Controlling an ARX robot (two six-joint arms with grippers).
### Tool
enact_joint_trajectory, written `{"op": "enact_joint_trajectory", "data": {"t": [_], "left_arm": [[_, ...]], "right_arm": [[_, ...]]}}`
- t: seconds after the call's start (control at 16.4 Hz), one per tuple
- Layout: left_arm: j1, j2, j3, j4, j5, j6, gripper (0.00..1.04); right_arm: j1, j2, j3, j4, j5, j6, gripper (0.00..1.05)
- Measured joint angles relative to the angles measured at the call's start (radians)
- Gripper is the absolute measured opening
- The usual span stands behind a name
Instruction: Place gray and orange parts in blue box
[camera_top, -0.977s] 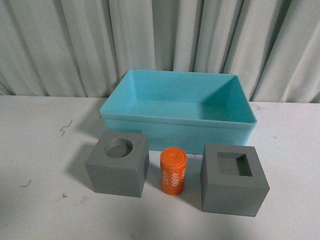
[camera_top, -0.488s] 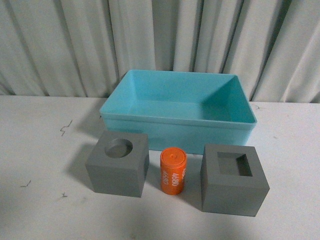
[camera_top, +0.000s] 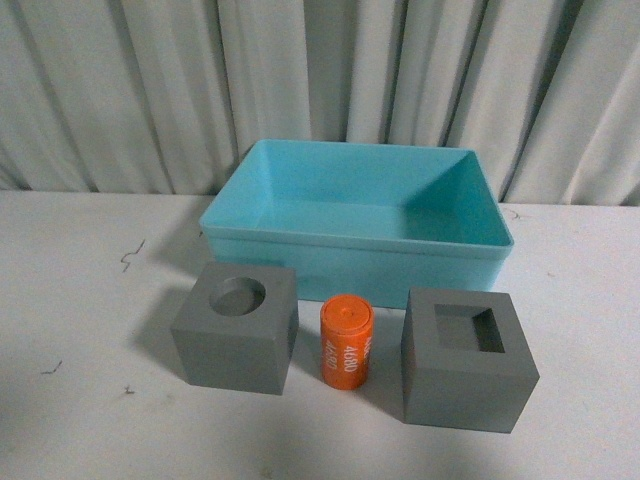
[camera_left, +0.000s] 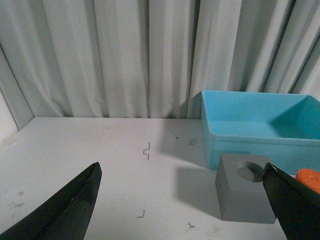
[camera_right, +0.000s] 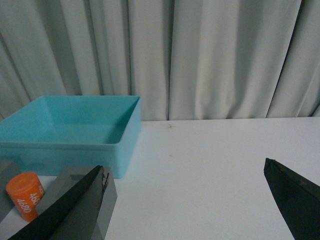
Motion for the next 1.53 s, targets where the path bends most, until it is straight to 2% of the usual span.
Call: {"op": "enact_joint_trajectory", "data": {"t": [0.12,0.18,0.24,0.31,0.37,0.49,0.55,0.67,0.73,0.79,0.85,1.04,1.53], "left_arm": [[0.0,0.0,0.0,0.0,0.0,0.0,0.98],[0.0,0.0,0.0,0.0,-0.001,0.0,0.98],[0.0,0.0,0.0,0.001,0.003,0.0,0.98],[-0.001,0.0,0.0,0.002,0.001,0.0,0.98],[-0.001,0.0,0.0,0.0,0.0,0.0,0.98],[-0.001,0.0,0.0,0.0,0.0,0.0,0.98],[-0.001,0.0,0.0,0.0,0.0,0.0,0.98],[-0.001,0.0,0.0,0.0,0.0,0.0,0.98],[-0.001,0.0,0.0,0.0,0.0,0.0,0.98],[-0.001,0.0,0.0,0.0,0.0,0.0,0.98],[-0.001,0.0,0.0,0.0,0.0,0.0,0.98],[-0.001,0.0,0.0,0.0,0.0,0.0,0.98],[-0.001,0.0,0.0,0.0,0.0,0.0,0.98]], "right_arm": [[0.0,0.002,0.001,-0.006,0.004,0.001,0.98],[0.034,0.127,0.084,-0.214,0.153,0.06,0.98],[-0.017,0.293,0.145,-0.237,0.191,0.09,0.98],[-0.088,0.392,0.171,-0.171,0.181,0.093,0.98],[-0.18,0.508,0.212,-0.067,0.123,0.086,0.98],[-0.233,0.722,0.299,0.103,0.017,0.035,0.98],[-0.192,0.87,0.346,0.185,-0.048,-0.011,0.98],[-0.085,1.099,0.378,0.316,-0.069,-0.048,0.98],[0.035,1.288,0.415,0.438,-0.034,-0.046,0.98],[0.196,1.527,0.473,0.54,0.024,0.005,0.98],[0.251,1.653,0.512,0.581,0.044,0.042,0.98],[0.279,1.783,0.575,0.605,0.065,0.087,0.98],[0.311,1.852,0.62,0.61,0.067,0.126,0.98]]}}
